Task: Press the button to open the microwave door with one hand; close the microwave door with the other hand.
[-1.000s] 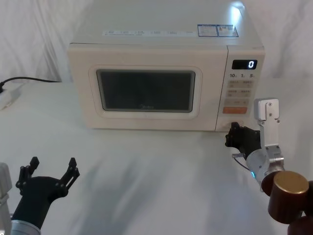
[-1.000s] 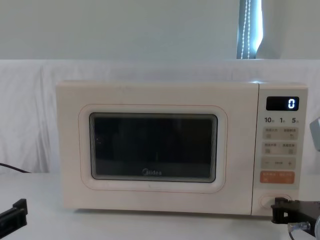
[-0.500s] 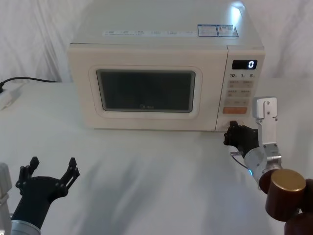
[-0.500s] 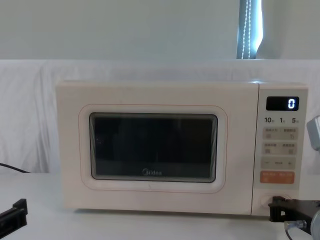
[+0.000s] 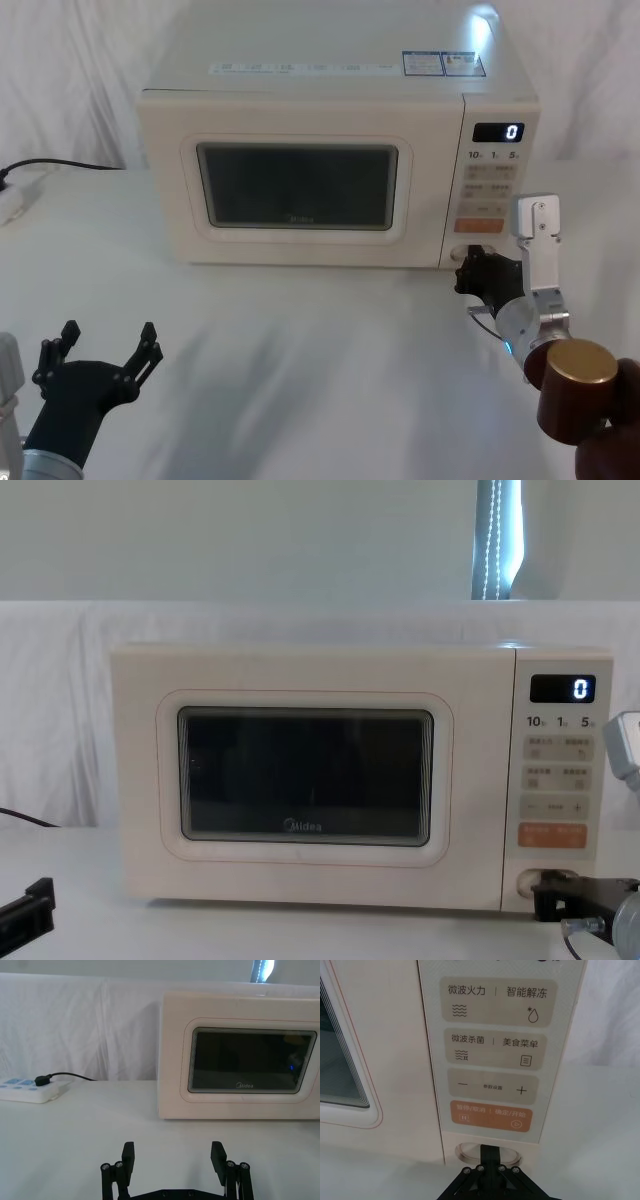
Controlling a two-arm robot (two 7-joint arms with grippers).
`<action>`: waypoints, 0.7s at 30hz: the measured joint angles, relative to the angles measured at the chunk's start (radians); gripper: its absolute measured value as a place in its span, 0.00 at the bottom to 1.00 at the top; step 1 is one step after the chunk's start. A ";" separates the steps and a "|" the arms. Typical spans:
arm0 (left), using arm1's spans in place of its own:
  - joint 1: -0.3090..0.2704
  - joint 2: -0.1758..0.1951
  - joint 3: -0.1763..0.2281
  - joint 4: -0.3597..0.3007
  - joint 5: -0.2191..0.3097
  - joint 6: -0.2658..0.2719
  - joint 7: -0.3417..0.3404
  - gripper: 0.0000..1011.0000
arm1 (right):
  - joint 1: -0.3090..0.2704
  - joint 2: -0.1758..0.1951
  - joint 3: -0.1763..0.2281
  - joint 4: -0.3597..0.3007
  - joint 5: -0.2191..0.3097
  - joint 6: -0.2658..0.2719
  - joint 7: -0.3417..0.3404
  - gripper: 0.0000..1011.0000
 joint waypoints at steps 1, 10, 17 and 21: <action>0.000 0.000 0.000 0.000 0.000 0.000 0.000 0.99 | 0.001 0.000 0.000 0.001 -0.001 0.000 -0.001 0.00; 0.000 0.000 0.000 0.000 0.000 0.000 0.000 0.99 | 0.010 -0.005 0.004 0.015 -0.004 -0.003 -0.004 0.00; 0.000 0.000 0.000 0.000 0.000 0.000 0.000 0.99 | 0.023 -0.009 0.010 0.039 -0.003 -0.015 -0.005 0.00; 0.000 0.000 0.000 0.000 0.000 0.000 0.000 0.99 | 0.033 -0.010 0.013 0.056 -0.003 -0.022 -0.005 0.00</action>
